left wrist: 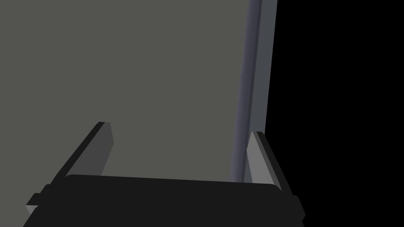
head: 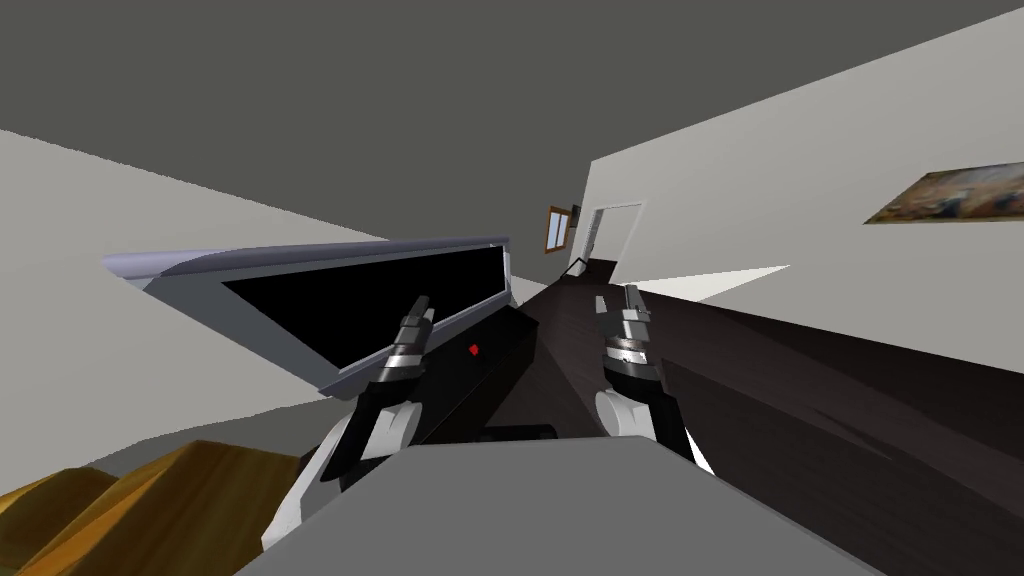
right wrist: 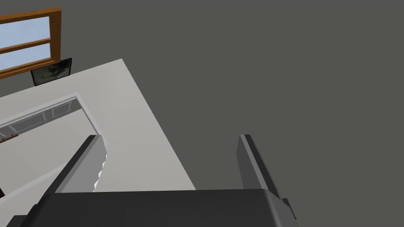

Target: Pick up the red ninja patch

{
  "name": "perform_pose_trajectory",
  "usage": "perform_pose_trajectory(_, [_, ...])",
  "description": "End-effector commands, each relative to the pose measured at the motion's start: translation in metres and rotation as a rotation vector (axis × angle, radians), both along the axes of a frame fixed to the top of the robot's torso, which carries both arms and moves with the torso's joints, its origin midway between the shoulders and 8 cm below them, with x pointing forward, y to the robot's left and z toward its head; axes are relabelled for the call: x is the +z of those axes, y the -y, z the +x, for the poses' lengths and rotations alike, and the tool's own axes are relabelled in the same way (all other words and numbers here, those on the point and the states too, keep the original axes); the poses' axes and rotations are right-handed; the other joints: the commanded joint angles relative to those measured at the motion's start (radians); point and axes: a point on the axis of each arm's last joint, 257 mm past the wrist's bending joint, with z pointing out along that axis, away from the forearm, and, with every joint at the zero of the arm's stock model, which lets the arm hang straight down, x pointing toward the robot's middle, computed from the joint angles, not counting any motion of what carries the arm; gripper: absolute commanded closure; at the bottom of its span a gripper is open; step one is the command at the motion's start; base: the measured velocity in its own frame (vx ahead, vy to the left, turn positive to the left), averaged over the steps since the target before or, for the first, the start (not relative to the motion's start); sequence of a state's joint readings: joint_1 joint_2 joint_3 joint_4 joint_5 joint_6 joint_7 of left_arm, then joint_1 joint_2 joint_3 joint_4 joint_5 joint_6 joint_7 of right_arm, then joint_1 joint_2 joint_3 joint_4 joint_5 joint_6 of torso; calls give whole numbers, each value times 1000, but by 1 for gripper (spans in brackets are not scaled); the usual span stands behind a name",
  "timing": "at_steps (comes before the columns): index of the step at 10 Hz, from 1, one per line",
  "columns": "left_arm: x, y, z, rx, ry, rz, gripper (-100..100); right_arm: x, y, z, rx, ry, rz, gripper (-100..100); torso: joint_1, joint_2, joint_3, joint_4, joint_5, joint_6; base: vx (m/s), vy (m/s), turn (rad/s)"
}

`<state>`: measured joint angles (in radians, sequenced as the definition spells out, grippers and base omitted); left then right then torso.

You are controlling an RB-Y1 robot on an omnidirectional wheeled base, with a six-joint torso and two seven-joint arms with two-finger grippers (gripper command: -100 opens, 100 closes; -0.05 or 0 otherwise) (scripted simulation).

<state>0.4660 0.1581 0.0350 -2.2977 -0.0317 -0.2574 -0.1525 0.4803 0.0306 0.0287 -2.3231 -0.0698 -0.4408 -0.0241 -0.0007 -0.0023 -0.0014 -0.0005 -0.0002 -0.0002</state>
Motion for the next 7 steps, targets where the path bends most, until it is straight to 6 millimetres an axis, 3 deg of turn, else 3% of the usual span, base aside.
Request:
perform_pose_trajectory(1, [-20,-10,9,17,-70,2,-100,0,0,0,0,0,0,0,0,0,0,0,0,0,34,-13,-188])
perform_pose_trajectory(4, [-58,-23,21,46,-193,3,-100,0,0,0,0,0,0,0,0,0,0,0,0,0,43,-12,-159])
perform_pose_trajectory(5, [-60,-23,21,48,-201,2,-100,0,0,0,0,0,0,0,0,0,0,0,0,0,31,-9,-112])
perform_pose_trajectory(6, [-79,-30,25,62,-259,2,-100,0,0,0,0,0,0,0,0,0,0,0,0,0,37,-13,-171])
perform_pose_trajectory(7, [-81,-30,26,64,-268,1,-100,0,0,0,0,0,0,0,0,0,0,0,0,0,28,-9,-112])
